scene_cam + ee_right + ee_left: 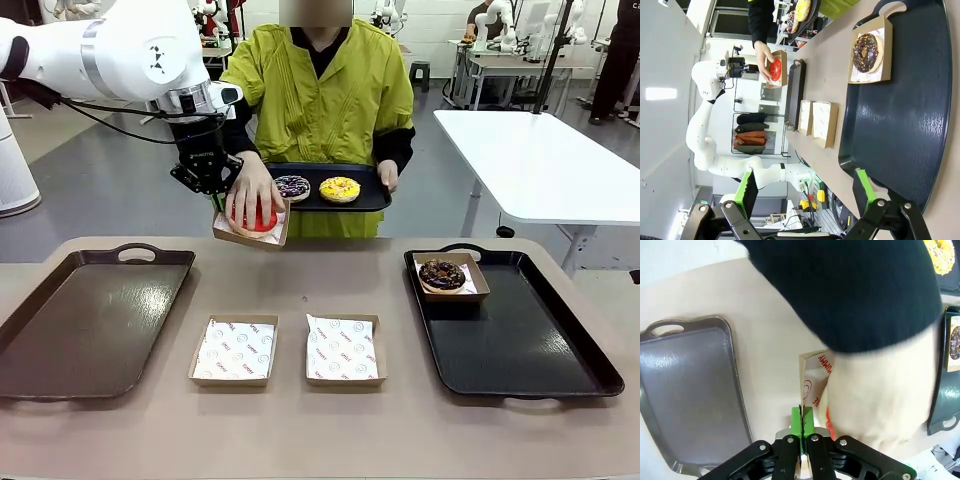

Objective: Individually package the donuts and arrange them on the tray.
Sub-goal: Place the picked Paper togo box on the Handle tray while simultaneously picking up another Paper togo box from the table with the other hand.

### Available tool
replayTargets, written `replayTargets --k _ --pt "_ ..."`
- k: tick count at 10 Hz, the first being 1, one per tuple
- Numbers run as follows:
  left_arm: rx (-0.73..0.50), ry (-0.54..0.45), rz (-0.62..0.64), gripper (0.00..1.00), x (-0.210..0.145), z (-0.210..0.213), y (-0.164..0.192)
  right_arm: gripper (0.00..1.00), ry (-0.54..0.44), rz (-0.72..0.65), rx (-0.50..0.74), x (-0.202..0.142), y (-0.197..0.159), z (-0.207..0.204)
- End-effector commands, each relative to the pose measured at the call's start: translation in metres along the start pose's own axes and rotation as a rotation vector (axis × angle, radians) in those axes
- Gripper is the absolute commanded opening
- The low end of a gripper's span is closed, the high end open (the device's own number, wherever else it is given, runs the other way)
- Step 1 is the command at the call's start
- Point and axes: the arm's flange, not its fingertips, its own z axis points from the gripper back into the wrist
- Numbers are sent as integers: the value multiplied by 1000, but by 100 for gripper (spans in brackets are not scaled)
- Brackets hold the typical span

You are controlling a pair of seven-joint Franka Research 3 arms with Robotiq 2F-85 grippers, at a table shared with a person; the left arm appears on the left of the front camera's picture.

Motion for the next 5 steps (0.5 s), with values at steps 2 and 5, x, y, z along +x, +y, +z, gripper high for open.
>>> replayTargets --k 2,5 --pt "-8 -3 -7 0 0 1 1 100 1 -7 -6 0 5 -1" --pt "-8 -3 -7 0 0 1 1 100 1 -7 -6 0 5 -1"
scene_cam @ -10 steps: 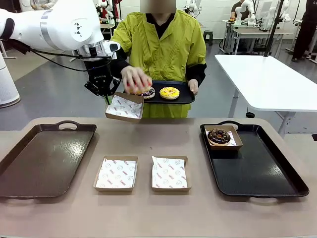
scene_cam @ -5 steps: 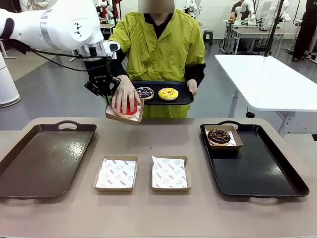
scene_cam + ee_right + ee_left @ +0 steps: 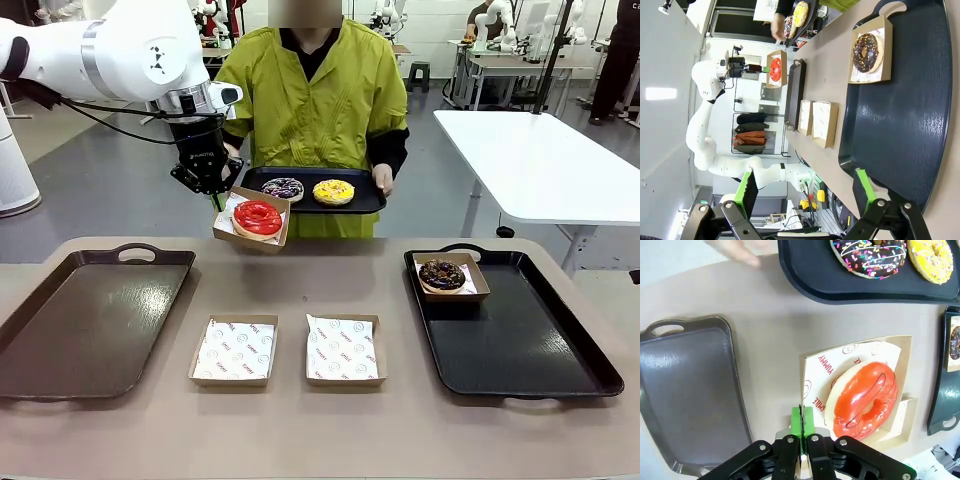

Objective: Individually package the donuts and arrange them on the tray.
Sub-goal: Place the picked Paper togo box on the Handle tray while simultaneously picking up another Paper togo box from the table with the other hand.

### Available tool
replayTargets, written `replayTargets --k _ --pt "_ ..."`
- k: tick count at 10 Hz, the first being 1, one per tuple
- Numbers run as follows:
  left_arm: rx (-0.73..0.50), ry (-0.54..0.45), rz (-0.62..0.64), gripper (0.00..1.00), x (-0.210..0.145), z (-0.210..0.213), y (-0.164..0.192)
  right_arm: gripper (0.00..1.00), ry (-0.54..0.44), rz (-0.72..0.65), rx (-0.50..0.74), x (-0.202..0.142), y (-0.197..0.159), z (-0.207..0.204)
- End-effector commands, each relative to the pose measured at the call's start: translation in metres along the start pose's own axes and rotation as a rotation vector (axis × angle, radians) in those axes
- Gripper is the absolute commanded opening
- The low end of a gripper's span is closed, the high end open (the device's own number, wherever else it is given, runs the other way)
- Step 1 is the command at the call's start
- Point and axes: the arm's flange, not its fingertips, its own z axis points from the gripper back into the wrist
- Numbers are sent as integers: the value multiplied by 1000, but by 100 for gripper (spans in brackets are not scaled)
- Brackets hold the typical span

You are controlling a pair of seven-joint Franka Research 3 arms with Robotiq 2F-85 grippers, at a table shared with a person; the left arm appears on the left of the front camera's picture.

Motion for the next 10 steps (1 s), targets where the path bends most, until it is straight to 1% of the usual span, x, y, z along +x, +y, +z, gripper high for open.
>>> replayTargets --k 1,8,9,10 --pt "-8 -3 -7 0 0 1 1 100 0 -8 -6 0 5 -1" --pt "-8 -3 -7 0 0 1 1 100 0 -8 -6 0 5 -1" --pt "0 0 0 1 0 0 0 100 1 0 0 0 0 0" --pt "34 42 -39 1 -10 7 10 100 26 31 -64 5 17 -17"
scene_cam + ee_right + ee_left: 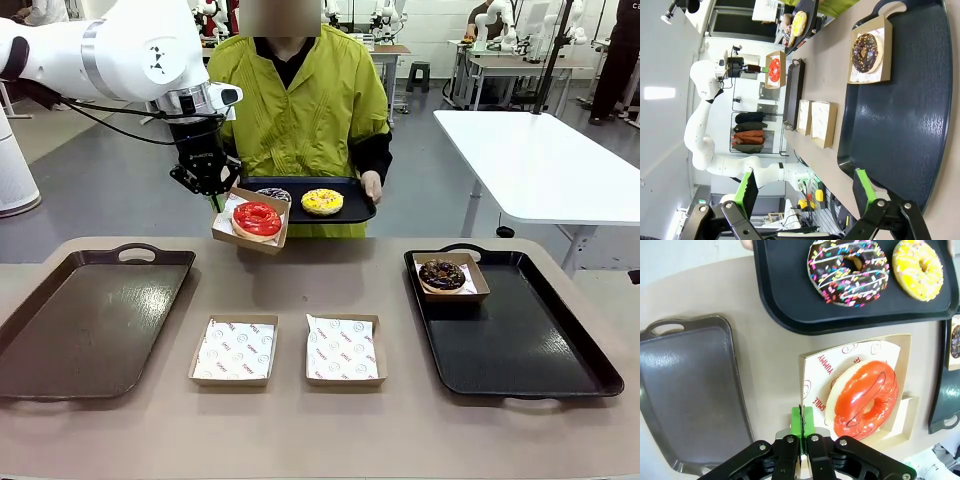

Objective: Individually package the donuts and arrange them on the tray.
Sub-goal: Place the picked Paper togo box on the Handle tray while simultaneously picking up another Paper togo box from the table with the other hand.

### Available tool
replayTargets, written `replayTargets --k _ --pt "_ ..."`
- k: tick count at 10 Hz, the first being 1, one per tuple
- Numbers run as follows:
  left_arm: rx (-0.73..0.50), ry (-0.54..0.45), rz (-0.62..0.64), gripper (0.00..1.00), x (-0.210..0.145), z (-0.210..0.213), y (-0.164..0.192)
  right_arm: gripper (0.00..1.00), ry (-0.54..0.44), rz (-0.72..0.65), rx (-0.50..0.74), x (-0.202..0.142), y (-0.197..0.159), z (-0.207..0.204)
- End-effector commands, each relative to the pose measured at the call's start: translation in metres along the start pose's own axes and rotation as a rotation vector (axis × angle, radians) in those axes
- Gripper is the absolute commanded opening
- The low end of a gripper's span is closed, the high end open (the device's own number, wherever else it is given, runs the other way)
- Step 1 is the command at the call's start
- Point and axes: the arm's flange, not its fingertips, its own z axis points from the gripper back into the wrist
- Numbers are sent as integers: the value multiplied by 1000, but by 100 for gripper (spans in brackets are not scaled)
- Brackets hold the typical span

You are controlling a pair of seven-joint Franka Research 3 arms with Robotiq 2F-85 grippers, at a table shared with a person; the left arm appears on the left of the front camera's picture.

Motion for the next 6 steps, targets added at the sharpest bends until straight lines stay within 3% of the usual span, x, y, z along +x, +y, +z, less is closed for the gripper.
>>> replayTargets --k 1,4,6 --pt "44 32 -50 1 -24 20 24 100 50 27 -121 9 36 -33" --pt "54 -4 -20 1 -57 51 85 100 164 63 -310 20 97 -102" --pt "61 -8 7 1 -69 53 126 100 203 74 -440 26 117 -162"
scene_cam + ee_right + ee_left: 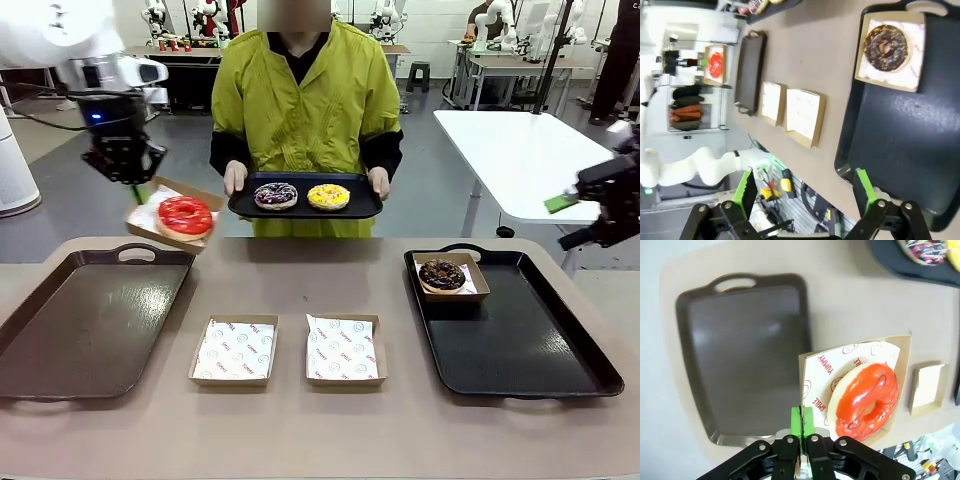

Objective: Individually package the donuts and arrange them on the tray.
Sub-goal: Place the picked Paper togo box on the Handle tray while simultaneously picking up another Paper togo box from the table with the other hand.

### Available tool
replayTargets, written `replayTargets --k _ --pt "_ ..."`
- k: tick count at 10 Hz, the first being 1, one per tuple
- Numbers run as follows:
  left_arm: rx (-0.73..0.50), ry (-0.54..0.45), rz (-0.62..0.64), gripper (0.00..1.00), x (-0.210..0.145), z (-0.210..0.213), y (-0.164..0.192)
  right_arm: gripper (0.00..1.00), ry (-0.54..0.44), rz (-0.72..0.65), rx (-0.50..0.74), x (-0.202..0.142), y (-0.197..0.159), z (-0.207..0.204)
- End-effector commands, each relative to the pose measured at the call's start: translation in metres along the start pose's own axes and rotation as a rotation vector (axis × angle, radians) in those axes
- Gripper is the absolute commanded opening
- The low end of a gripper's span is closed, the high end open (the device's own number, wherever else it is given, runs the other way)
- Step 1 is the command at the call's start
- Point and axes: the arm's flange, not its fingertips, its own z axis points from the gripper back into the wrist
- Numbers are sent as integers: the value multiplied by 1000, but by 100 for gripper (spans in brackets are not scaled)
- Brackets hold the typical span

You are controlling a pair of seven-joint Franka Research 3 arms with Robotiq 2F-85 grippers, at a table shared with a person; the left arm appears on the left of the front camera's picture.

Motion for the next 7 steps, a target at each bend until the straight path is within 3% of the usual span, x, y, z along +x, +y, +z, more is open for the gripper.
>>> replayTargets --k 1,5,7 --pt "14 -8 1 1 -8 -13 28 100 45 -23 -130 6 13 -51" --pt "16 -7 -18 1 -4 -43 85 100 101 -5 -311 21 30 -160" --pt "6 -20 -26 1 -3 -54 101 100 116 15 -341 18 38 -187"
